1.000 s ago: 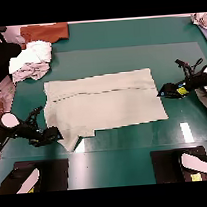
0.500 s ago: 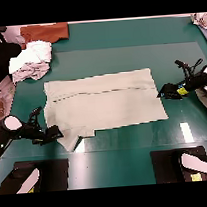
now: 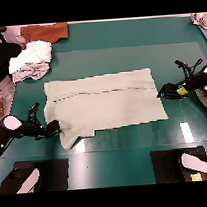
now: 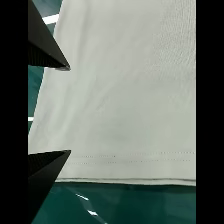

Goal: Fold the shirts.

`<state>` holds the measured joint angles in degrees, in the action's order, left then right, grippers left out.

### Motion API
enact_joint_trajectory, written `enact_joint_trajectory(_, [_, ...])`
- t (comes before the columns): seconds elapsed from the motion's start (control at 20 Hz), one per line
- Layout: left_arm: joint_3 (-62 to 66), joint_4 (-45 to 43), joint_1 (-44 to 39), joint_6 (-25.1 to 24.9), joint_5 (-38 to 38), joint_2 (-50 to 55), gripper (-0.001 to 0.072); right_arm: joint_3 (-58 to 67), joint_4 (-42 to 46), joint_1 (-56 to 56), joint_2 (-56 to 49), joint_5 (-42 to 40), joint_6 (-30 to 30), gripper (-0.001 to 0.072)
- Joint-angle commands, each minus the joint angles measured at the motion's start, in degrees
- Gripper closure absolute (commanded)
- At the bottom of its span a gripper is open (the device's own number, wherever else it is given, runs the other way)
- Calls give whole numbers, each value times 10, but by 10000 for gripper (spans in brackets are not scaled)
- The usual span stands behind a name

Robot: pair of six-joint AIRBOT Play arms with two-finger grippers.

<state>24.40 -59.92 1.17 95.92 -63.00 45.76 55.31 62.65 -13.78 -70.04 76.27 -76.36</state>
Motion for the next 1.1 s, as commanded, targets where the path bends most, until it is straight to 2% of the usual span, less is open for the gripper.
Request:
enact_joint_trajectory(0.0, [21, 21, 0, 1, 2, 0, 677, 0, -1, 0, 0, 5, -3, 145])
enact_joint_trajectory(0.35, [137, -12, 0, 8, -79, 0, 677, 0, 9, 0, 7, 17, -11, 145])
enact_joint_trajectory(0.5, [147, -41, 0, 16, -101, 0, 678, 0, 66, 0, 23, 18, -12, 144])
enact_joint_trajectory(0.85, [158, -39, 0, 31, -82, 0, 677, -1, 107, 0, 5, 58, -25, 135])
enact_joint_trajectory(1.05, [158, -30, 0, 33, -69, 0, 678, -55, 103, -3, 5, 38, -19, 127])
